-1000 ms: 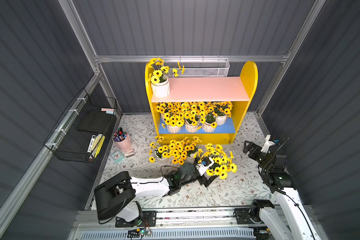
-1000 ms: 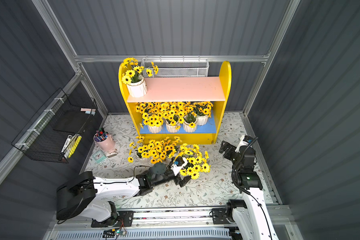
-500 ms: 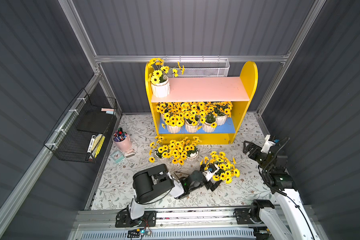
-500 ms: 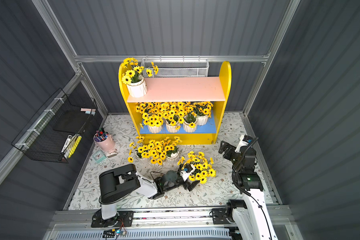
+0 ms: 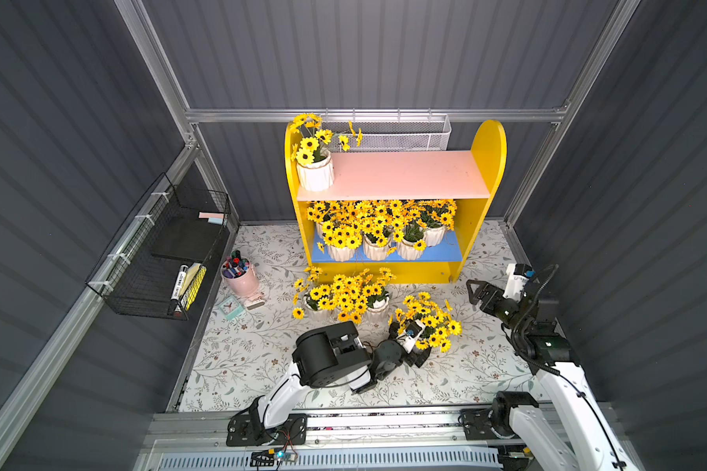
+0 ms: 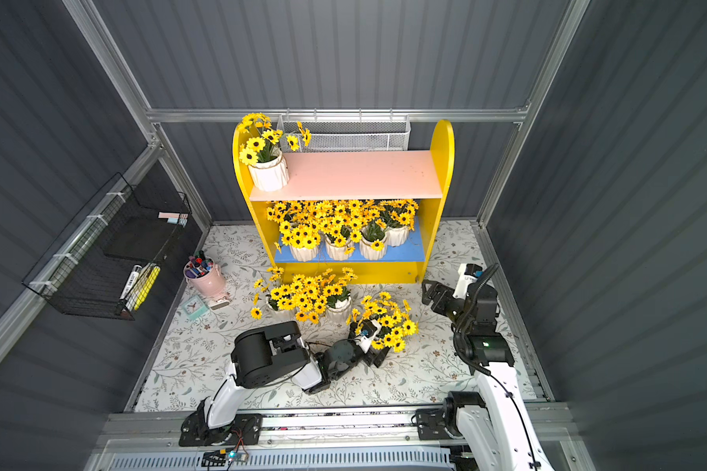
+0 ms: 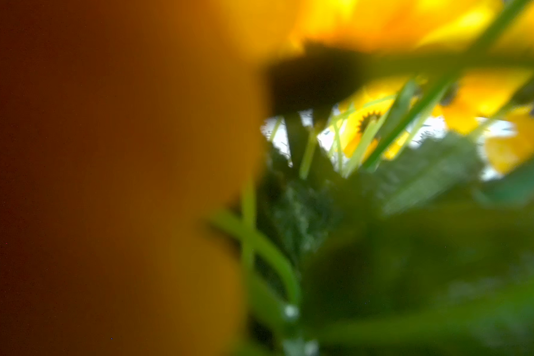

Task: Take the sunflower pots off the shelves
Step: Place the sunflower pot at the center of the board.

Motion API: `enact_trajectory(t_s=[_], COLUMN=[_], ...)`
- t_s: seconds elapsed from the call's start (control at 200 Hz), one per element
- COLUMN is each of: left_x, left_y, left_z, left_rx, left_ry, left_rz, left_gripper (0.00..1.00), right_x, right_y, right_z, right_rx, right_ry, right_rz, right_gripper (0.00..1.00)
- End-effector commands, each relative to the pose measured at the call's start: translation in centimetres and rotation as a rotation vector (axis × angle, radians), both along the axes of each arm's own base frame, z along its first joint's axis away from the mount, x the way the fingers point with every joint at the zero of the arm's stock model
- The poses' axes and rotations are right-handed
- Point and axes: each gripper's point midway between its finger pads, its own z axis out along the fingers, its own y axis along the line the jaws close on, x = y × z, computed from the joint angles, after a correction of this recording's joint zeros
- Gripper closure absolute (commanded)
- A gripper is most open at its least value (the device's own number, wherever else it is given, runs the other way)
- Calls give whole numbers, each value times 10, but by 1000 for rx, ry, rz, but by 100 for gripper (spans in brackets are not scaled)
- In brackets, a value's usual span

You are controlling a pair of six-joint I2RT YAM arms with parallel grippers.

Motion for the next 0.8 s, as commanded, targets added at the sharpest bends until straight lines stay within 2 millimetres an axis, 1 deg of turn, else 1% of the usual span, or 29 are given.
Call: enact_trajectory(t_s=[0.0, 0.145, 0.205, 0.25, 0.265, 0.285, 0.295, 0.31, 0.355, 0.375, 0.425, 0.45, 0.475, 0.535, 0.57, 0.63, 0.72, 0.795], left_x=[19, 45, 50, 56, 59, 62, 64, 66, 71, 73, 79, 82, 85, 86, 87, 85, 85, 86], left_y=[4, 26, 24, 21, 21, 21, 20, 21, 24, 26, 31, 36, 40, 46, 48, 44, 48, 46], left_z=[15, 0, -1, -5, -7, -9, -12, -13, -20, -21, -22, -22, -23, -24, -25, -26, -23, -20], left_rx=[-64, -29, -17, 16, 30, 43, 54, 62, 83, 83, 81, 86, 89, 87, 97, 117, 93, 111], left_ry=[-52, -8, 10, 31, 41, 57, 66, 80, 120, 131, 139, 136, 138, 154, 158, 152, 166, 164], left_rz=[112, 282, 287, 300, 308, 315, 316, 316, 322, 324, 338, 359, 376, 389, 398, 384, 415, 407], left_gripper=[100, 100, 83, 73, 67, 53, 49, 47, 45, 41, 24, 18, 14, 10, 2, 1, 1, 1], right_x=[-6, -9, -10, -10, -10, -10, -10, -9, -10, -10, -10, -10, -10, -11, -12, -12, -13, -14], right_y=[12, 23, 27, 28, 28, 29, 30, 30, 31, 31, 32, 33, 34, 34, 34, 34, 35, 36], right_z=[-22, -33, -35, -36, -36, -36, -37, -36, -36, -36, -37, -38, -37, -38, -39, -40, -43, -45], right_rx=[6, 41, 38, 30, 30, 29, 29, 30, 31, 32, 34, 36, 37, 38, 37, 35, 33, 37], right_ry=[61, 76, 80, 79, 80, 80, 81, 80, 82, 83, 82, 83, 81, 82, 82, 77, 84, 85], right_rz=[12, 43, 55, 59, 60, 63, 65, 67, 72, 73, 79, 84, 86, 90, 91, 91, 97, 107], right_gripper=[9, 9, 9, 8, 8, 8, 8, 8, 7, 7, 7, 7, 7, 7, 6, 5, 4, 2])
